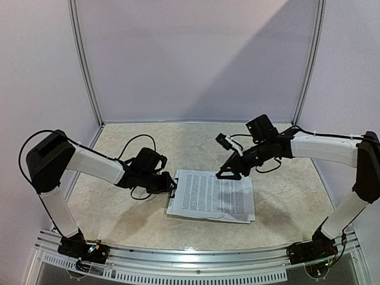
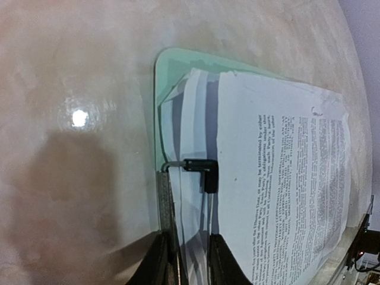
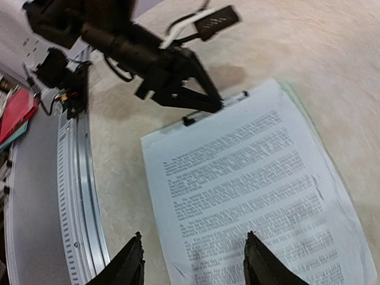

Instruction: Put the files into the folder

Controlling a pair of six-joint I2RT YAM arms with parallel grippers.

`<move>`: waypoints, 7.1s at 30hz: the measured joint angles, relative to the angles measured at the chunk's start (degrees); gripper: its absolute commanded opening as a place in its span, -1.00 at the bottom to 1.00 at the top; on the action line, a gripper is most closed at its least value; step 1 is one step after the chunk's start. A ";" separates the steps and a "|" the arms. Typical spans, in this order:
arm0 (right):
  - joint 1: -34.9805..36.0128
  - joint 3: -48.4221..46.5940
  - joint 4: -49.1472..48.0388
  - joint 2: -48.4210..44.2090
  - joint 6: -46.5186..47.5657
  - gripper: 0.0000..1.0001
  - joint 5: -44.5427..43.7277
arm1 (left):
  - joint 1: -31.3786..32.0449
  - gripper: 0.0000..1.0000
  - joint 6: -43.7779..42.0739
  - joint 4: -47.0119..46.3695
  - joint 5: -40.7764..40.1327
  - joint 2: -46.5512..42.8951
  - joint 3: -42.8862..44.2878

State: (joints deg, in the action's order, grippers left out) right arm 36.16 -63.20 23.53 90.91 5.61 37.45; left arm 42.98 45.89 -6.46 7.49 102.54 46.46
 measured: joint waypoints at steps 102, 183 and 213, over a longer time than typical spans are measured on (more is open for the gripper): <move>-6.16 12.59 8.61 4.02 -25.94 0.25 -10.21 | 0.63 -1.00 2.19 -2.36 1.55 1.01 0.00; 28.33 -10.71 2.99 23.37 8.26 -0.47 -22.62 | 1.01 -1.00 2.25 -3.21 1.07 1.68 0.44; 24.28 -25.18 21.73 18.84 12.17 -0.03 5.01 | 1.01 -1.00 2.25 -4.04 1.03 1.51 -0.13</move>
State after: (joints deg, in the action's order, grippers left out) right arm 60.45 -88.38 45.25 109.75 17.78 42.46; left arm 43.99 48.14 -10.50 8.51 104.05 46.33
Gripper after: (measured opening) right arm 0.484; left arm 0.220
